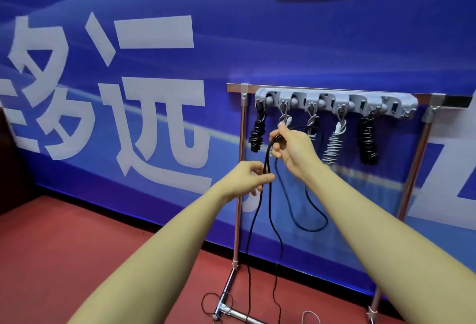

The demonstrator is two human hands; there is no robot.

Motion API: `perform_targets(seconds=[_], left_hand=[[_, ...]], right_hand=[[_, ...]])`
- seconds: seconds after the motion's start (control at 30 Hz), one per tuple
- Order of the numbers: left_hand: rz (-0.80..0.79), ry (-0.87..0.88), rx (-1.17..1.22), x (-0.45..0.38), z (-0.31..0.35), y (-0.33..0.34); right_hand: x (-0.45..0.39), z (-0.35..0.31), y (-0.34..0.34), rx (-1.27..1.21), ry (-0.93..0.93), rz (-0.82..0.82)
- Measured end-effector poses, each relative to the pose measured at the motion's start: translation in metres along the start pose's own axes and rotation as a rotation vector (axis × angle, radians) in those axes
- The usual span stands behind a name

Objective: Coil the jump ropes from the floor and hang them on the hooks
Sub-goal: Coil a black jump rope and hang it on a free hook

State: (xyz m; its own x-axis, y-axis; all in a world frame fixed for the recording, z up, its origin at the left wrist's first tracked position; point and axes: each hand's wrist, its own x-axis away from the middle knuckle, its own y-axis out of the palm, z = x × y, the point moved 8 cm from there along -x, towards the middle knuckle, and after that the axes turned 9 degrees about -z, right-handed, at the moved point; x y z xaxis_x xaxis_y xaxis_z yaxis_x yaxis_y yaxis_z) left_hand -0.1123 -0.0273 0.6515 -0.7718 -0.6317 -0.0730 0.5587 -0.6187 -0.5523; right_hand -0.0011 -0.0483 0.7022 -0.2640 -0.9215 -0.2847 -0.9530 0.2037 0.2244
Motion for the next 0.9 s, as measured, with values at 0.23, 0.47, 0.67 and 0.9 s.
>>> perform_targets(seconds=[0.23,0.47,0.67,0.9], left_hand=[[0.301,0.035,0.037,-0.007,0.012,-0.021],[0.378,0.117,0.093,-0.014,0.054,-0.042],[0.368,0.015,0.173,-0.012,0.034,-0.044],[0.014,-0.055,-0.009,-0.001,-0.008,0.003]], right_hand=[[0.018,0.035,-0.026,0.117,0.101,-0.086],[0.047,0.084,-0.008,0.745,0.258,-0.355],[0.022,0.040,-0.004,0.540,0.050,-0.135],[0.006,0.015,-0.003,0.105,0.007,-0.070]])
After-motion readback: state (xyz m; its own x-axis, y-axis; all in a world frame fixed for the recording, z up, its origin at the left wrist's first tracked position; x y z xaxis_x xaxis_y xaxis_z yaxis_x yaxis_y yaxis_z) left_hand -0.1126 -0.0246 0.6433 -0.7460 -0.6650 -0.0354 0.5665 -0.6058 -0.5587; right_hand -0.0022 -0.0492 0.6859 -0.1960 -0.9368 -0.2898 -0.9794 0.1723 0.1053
